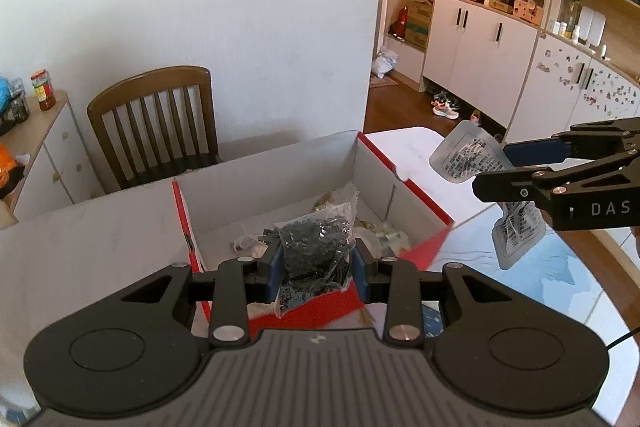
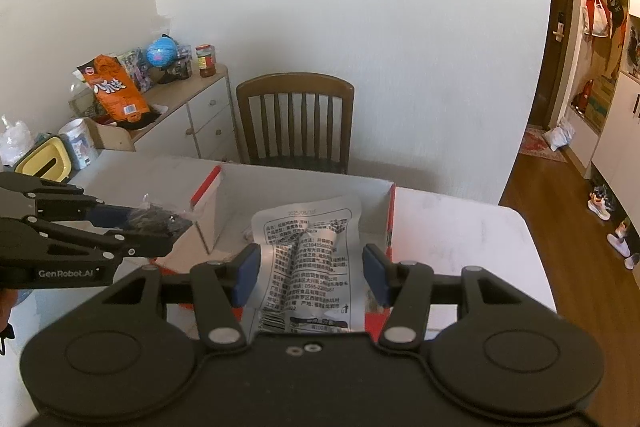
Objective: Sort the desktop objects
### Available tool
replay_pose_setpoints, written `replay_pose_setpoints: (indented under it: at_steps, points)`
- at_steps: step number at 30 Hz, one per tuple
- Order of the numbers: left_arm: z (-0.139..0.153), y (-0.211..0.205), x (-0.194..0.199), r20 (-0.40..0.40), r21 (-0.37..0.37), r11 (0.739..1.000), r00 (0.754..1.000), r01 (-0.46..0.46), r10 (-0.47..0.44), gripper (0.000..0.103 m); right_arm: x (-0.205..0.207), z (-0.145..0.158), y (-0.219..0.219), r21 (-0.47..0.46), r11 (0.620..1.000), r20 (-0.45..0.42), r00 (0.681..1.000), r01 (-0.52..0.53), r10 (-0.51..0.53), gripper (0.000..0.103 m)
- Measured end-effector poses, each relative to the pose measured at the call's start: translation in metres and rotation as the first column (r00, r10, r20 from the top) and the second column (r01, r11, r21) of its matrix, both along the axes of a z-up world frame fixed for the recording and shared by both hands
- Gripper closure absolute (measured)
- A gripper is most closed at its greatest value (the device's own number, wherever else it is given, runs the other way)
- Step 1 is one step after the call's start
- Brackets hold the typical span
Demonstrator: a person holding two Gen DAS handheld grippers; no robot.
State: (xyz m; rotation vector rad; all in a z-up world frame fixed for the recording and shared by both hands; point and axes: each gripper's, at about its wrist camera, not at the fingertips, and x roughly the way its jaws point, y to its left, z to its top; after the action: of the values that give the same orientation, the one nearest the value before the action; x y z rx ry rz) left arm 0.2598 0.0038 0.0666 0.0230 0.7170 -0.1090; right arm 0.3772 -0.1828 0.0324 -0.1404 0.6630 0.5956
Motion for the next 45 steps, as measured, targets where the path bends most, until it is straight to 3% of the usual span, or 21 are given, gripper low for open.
replay_pose_setpoints:
  at_steps: [21,45]
  points:
    - [-0.04,0.014,0.088,-0.064,0.082,0.997,0.998,-0.014,0.019,0.069,0.065,-0.037,0.036,-0.026,0.999,-0.04,0.999,-0.03,0.029,0.048]
    - [-0.103,0.023,0.142,-0.202,0.094,0.996,0.979,0.012,0.008,0.069,0.096,-0.097,0.056,-0.071,0.997,-0.134,0.991,-0.039,0.029,0.049]
